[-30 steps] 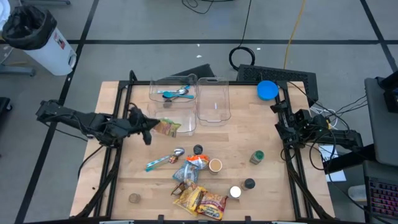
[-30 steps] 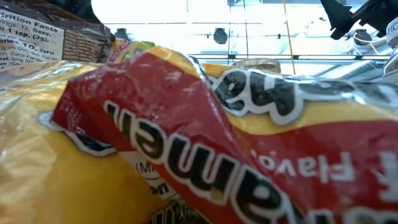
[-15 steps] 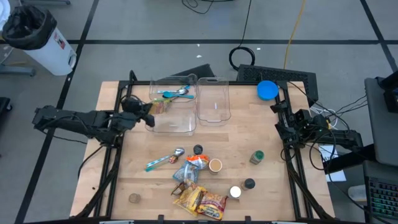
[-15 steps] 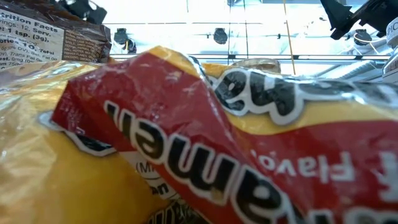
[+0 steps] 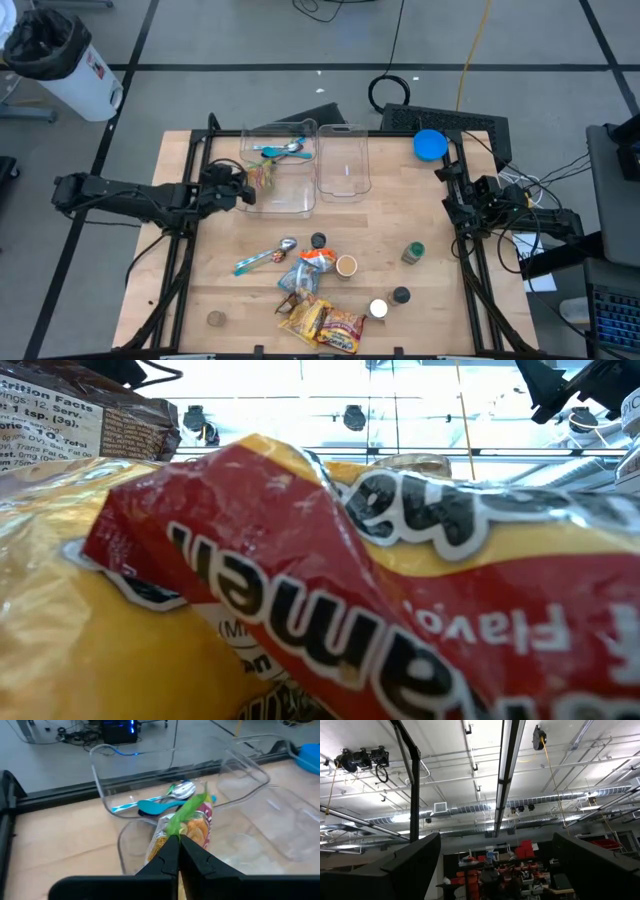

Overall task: Pick & Place Food Item
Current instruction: Put the green noodle pack into the bottom left transparent bin

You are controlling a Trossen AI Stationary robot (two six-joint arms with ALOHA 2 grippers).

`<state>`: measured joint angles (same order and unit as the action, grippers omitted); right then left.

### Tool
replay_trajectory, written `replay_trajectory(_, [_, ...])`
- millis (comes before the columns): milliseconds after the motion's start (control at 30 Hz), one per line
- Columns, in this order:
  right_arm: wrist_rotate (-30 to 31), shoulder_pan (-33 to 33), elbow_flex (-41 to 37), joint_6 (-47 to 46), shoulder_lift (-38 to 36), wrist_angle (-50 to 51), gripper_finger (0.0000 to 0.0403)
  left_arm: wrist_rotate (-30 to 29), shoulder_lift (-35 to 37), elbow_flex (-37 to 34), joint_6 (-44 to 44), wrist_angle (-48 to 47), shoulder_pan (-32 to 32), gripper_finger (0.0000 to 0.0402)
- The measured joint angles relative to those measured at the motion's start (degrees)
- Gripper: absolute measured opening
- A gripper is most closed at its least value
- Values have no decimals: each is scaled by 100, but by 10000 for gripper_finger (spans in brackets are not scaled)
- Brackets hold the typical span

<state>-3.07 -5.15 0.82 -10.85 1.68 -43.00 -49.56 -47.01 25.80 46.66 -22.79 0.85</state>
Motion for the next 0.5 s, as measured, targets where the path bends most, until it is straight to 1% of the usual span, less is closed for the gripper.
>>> replay_trajectory(100, [0, 0, 0, 0, 1, 0, 380, -2, -71, -1, -8, 9, 109, 11])
replay_trajectory(233, [0, 0, 0, 0, 1, 0, 380, 2, -150, -4, 6, -4, 244, 40])
replay_trajectory(367, [0, 0, 0, 0, 0, 1, 380, 1, -146, -4, -129, -7, 340, 78])
replay_trajectory(500, [0, 0, 0, -2, 1, 0, 380, 3, -146, -4, -187, -2, 416, 125])
